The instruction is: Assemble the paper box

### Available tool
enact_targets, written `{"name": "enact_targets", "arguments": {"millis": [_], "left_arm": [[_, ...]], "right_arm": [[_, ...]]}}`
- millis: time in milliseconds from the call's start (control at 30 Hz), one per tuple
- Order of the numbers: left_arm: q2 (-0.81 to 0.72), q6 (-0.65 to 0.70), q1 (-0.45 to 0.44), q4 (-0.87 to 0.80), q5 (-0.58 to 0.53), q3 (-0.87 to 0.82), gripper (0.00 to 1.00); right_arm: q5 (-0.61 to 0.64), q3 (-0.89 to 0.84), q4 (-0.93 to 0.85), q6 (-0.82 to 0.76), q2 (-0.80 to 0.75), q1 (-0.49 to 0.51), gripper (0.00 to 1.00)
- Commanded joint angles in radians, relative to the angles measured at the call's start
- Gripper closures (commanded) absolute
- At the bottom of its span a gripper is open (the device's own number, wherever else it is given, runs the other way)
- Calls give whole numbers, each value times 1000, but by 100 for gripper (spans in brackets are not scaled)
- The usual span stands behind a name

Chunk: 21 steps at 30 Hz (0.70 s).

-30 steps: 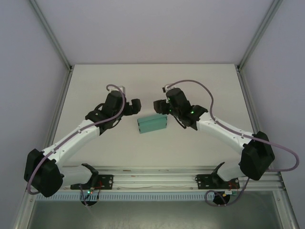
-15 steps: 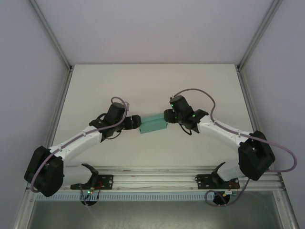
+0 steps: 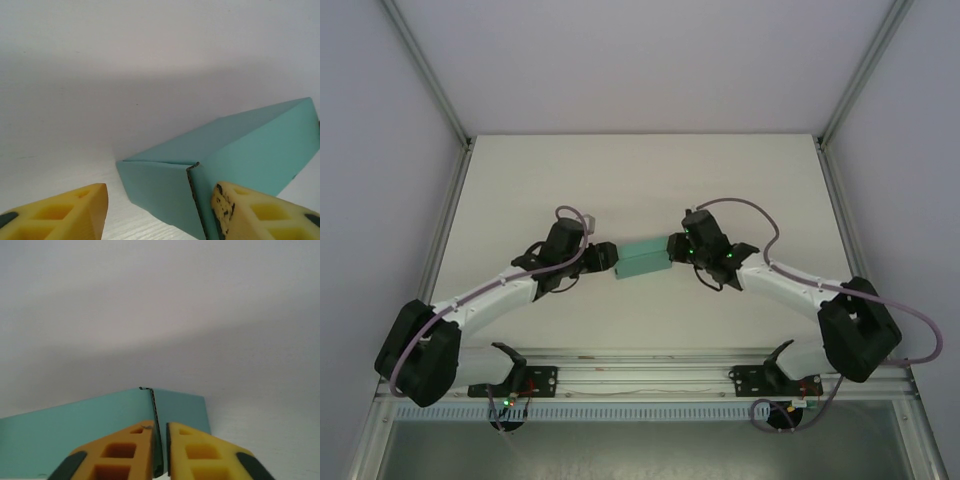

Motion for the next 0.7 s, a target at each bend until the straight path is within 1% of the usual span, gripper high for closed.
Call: {"name": "enact_targets", "arguments": {"millis": [0, 67, 200, 233, 300, 367, 400, 533, 667], "left_arm": [[58, -15, -1, 11, 59, -38, 50], [78, -22, 0, 24, 56, -52, 61], [121, -45, 3, 62, 71, -87, 71], [135, -53, 3, 71, 74, -96, 77], [163, -74, 4, 81, 79, -114, 84], [178, -90, 4, 82, 84, -133, 98], [178, -94, 5, 86, 80, -151, 100], [141, -66, 2, 119, 89, -220, 100], [94, -19, -6, 134, 106, -229, 100]], "right_arm": [[-79, -93, -230, 94, 115, 4, 88], [-112, -102, -243, 107, 136, 4, 93], [-160, -132, -227, 140, 168, 4, 95], [-158, -138, -222, 150, 175, 4, 97], [-163, -149, -212, 156, 181, 4, 97], [-161, -158, -205, 163, 176, 4, 99], [-162, -166, -199, 162, 172, 4, 99], [-164, -213, -148, 138, 128, 14, 100], [-173, -245, -76, 77, 61, 33, 100]]}}
